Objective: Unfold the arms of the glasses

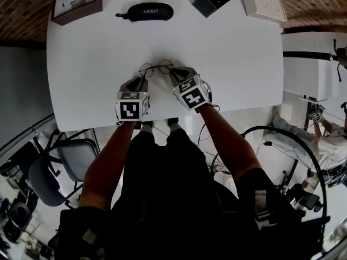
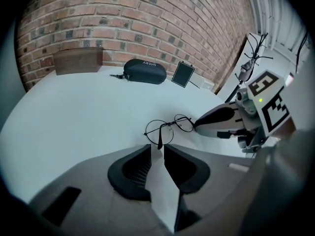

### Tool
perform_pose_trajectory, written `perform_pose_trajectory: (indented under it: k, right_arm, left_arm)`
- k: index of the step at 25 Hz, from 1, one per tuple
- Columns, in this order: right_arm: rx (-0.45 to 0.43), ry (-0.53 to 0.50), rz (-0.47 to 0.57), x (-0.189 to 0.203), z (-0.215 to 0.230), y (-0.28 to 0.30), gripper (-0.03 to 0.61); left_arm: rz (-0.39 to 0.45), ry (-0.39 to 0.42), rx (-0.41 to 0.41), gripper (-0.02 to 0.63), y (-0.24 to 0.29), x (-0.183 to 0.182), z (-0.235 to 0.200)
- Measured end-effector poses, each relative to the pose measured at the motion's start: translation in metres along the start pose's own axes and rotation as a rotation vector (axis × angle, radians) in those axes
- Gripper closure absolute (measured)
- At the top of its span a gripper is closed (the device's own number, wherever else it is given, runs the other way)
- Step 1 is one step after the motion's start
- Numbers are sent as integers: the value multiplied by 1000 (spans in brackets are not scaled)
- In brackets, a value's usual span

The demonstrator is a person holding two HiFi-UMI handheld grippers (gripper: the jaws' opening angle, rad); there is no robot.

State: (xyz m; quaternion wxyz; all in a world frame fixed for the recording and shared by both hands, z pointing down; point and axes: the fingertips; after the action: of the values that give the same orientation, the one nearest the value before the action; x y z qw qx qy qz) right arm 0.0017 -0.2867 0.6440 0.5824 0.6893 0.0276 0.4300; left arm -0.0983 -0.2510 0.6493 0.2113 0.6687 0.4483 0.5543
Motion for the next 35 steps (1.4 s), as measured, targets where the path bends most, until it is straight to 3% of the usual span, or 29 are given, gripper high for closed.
perform_pose_trajectory:
  k: [13,20,25,35]
  right_arm:
    - [2,-2,3,-1,1,0,565]
    - [12,-27,3,-1,1,-1,566]
    - [25,-37,22,-3,1,-3,566]
    - [35,-73,155,-22,-6,-26,566]
  left_arm:
    - [-53,40,-47,545,3,1,2]
    - [-60,53,-30,574,5,0,6]
    - [-26,49,-31,577,3,-7,8]
    - [80,174,-33,580,-15,-23,19]
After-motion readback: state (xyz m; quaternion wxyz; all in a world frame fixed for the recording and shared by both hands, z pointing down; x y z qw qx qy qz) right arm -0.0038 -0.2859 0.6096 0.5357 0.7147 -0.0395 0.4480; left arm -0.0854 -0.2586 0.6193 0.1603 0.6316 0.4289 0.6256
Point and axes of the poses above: the fingertips, and each gripper's own axes: y forward along the fingers, z to its right, x out of its underside, and after that the axes turned 1 degree about -x, right-handed
